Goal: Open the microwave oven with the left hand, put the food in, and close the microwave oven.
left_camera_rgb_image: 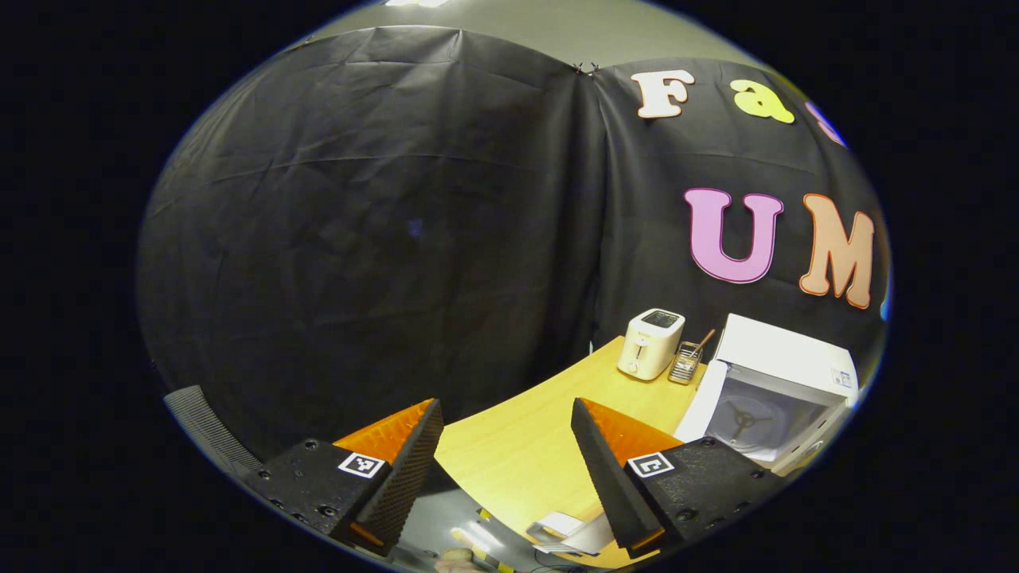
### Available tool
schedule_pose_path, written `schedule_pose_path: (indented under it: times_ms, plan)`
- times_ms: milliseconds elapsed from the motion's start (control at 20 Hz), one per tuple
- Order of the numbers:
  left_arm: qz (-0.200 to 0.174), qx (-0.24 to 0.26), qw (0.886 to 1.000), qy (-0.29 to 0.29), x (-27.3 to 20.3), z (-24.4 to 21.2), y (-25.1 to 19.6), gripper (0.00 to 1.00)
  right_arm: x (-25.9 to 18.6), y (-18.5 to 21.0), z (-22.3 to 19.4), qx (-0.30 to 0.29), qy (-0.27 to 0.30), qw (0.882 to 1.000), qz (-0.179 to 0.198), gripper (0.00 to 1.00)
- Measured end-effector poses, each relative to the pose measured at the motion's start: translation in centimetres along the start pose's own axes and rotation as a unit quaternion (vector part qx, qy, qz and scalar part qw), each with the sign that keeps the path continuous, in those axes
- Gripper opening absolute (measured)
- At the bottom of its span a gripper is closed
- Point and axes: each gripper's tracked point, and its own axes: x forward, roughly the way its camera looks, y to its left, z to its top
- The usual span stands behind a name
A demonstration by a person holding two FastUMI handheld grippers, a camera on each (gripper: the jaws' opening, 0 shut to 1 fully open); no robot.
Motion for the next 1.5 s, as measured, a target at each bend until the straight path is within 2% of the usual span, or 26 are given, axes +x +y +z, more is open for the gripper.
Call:
schedule_pose_path:
  times_ms: [50,100,250,300,400,600,900,950,1000,1150,1250,1300,1450,1500]
  plan:
    - [-0.002,-0.001,1.0,-0.001,-0.1,0.1,-0.3,0.95,0.1,-0.1,0.1,-0.002,-0.002,1.0,-0.001,0.98]
    - [-0.006,-0.002,1.0,-0.001,0.0,0.0,-0.9,0.95,0.1,-0.1,0.2,-0.001,-0.004,1.0,0.0,0.9]
    - [-0.016,0.008,1.0,0.002,0.7,0.1,-2.3,0.95,0.1,0.0,0.2,0.001,-0.006,1.0,-0.003,0.84]
    - [-0.02,0.01,1.0,0.004,0.9,0.1,-2.4,0.95,-0.1,0.1,0.1,0.002,-0.006,1.0,-0.001,0.78]
    - [-0.03,0.01,0.999,0.008,1.7,-0.1,-2.9,0.95,-0.7,0.5,0.3,0.013,-0.015,1.0,0.005,0.78]
    - [-0.054,0.015,0.998,0.018,3.3,-0.4,-3.7,0.95,-3.1,3.4,0.7,0.046,-0.037,0.997,0.057,0.78]
    - [-0.108,0.033,0.993,0.025,6.6,-0.8,-4.3,0.95,-5.8,11.0,2.3,0.097,-0.092,0.984,0.119,0.78]
    - [-0.118,0.033,0.992,0.029,7.4,-1.0,-4.4,0.95,-6.1,12.4,2.7,0.112,-0.099,0.981,0.126,0.78]
    - [-0.129,0.034,0.991,0.032,8.1,-1.0,-4.4,0.95,-6.4,13.9,3.3,0.128,-0.11,0.976,0.136,0.83]
    - [-0.161,0.051,0.985,0.042,10.1,-1.6,-4.6,0.95,-7.1,18.0,5.6,0.167,-0.148,0.961,0.162,0.83]
    - [-0.183,0.059,0.98,0.045,11.5,-1.7,-4.8,0.95,-7.6,20.6,7.5,0.194,-0.18,0.948,0.179,0.83]
    - [-0.192,0.061,0.978,0.05,12.0,-2.0,-4.8,0.92,-7.6,21.6,8.6,0.208,-0.196,0.941,0.183,0.83]
    - [-0.226,0.061,0.97,0.071,12.8,-2.9,-5.6,0.95,-7.4,23.6,12.3,0.245,-0.257,0.916,0.185,0.83]
    - [-0.237,0.064,0.966,0.077,13.0,-3.5,-5.8,0.95,-7.1,24.1,13.4,0.25,-0.275,0.911,0.181,0.77]
